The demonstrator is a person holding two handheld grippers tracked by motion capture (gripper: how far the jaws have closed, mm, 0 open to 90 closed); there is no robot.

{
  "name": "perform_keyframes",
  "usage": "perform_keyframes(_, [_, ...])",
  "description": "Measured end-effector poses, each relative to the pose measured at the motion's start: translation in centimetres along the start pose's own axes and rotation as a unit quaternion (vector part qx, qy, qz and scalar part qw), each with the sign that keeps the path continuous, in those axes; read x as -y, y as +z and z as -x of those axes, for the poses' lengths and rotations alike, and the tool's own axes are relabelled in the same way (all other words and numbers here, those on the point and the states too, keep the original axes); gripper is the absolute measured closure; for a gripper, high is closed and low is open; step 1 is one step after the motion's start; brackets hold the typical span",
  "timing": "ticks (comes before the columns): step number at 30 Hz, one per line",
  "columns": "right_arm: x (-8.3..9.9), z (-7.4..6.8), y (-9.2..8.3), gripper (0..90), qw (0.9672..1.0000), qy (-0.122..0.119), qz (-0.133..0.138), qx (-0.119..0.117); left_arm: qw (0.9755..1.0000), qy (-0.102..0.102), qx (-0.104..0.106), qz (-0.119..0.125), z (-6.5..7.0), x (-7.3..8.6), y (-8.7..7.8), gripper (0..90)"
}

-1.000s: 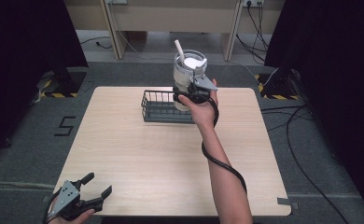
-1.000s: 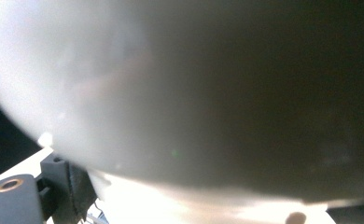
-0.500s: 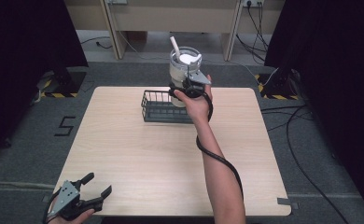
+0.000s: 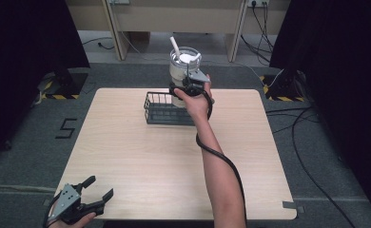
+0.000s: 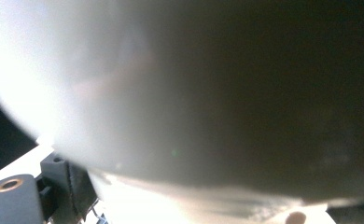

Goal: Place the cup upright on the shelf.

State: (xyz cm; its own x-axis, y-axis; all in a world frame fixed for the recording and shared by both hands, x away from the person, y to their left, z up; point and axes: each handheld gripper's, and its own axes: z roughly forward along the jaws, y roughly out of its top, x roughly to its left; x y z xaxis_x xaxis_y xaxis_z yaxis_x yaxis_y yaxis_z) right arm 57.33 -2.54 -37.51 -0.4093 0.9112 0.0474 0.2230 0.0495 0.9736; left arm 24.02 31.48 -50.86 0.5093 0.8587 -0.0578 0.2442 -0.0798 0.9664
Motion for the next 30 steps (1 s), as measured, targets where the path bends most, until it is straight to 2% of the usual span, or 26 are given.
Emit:
perform_keyframes(21, [0.9,0.0,2.5,10.3,0.9994,0.003,-0.032,0.011,1.0,-0.001,0.0,0.002,0.0,-0.1,-0.2,14.9])
perform_keyframes(30, [2.3,0.2,3.2,10.3,0.9988,0.0,-0.047,0.017,1.0,0.001,0.003,0.003,0.1,-0.1,-0.1,14.8])
